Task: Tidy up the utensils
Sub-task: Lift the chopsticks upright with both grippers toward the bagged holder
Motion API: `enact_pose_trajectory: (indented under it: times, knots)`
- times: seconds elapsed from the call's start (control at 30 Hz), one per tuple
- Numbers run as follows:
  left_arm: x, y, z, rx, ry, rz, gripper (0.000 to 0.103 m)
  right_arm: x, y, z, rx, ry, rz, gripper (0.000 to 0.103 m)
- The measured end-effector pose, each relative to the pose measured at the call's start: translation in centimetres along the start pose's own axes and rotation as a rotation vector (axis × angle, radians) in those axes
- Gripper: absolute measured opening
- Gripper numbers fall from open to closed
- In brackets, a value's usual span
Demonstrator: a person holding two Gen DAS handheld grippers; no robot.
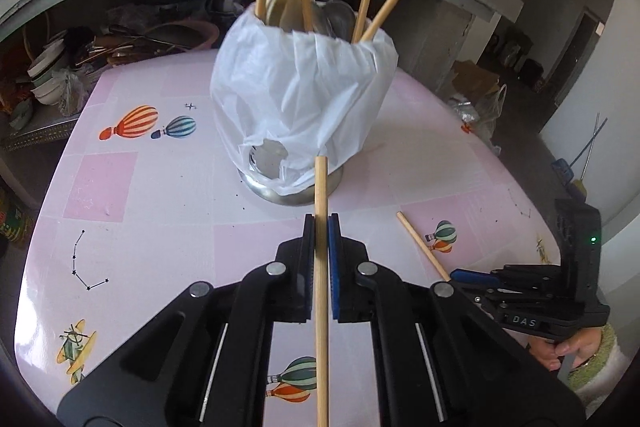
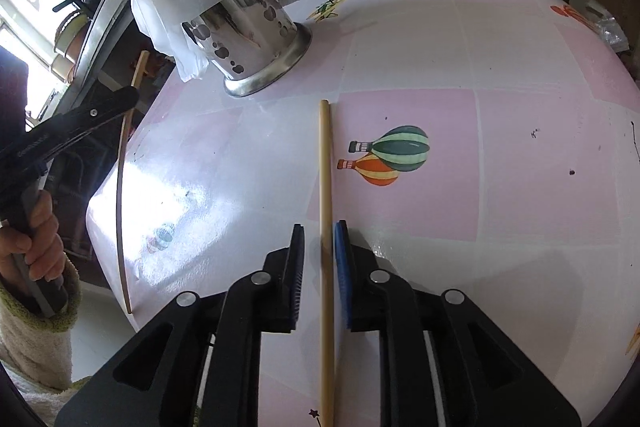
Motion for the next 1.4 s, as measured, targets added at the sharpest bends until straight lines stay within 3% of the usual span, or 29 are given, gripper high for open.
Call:
enact_pose_trajectory:
  times: [0.5, 0.7, 0.93, 1.27, 1.4]
  knots:
    - [6.4, 2.0, -0.8, 0.109, -0.151, 0.035, 0.006, -2.4, 1.7, -3.5, 0.163, -0.027, 0.146, 0.021]
    - [7.6, 2.4, -0.8, 0.129, -0.188, 0.038, 0.006, -2.9, 2.6, -3.9, 0.247, -0.040, 0.248, 0.009]
    - [8.4, 2.6, -1.0, 0.132, -0.212, 0.048, 0.006, -0.8, 2.7, -4.6, 0.189, -0.080, 0.194, 0.007]
    - [9.2, 2.4, -1.5, 0.122, -0.242, 0.057, 0.006, 8.6, 3.7, -6.4, 0.094, -0.273, -0.003, 0.007]
    - [9.4, 2.4, -1.7, 0.118, -0.249, 0.057, 0.006, 11.3, 4.2, -6.7, 0.089, -0.334, -0.041, 0.007]
Point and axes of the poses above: each gripper's, at about its wrist camera, not at the fingertips, and x roughly against the way its jaws point, y to its left, z to its underside, the point moved 5 cm from there along -x, roughly the way its jaws point, and after that the axes turned 2 degrees about z, right-handed, at the moved point
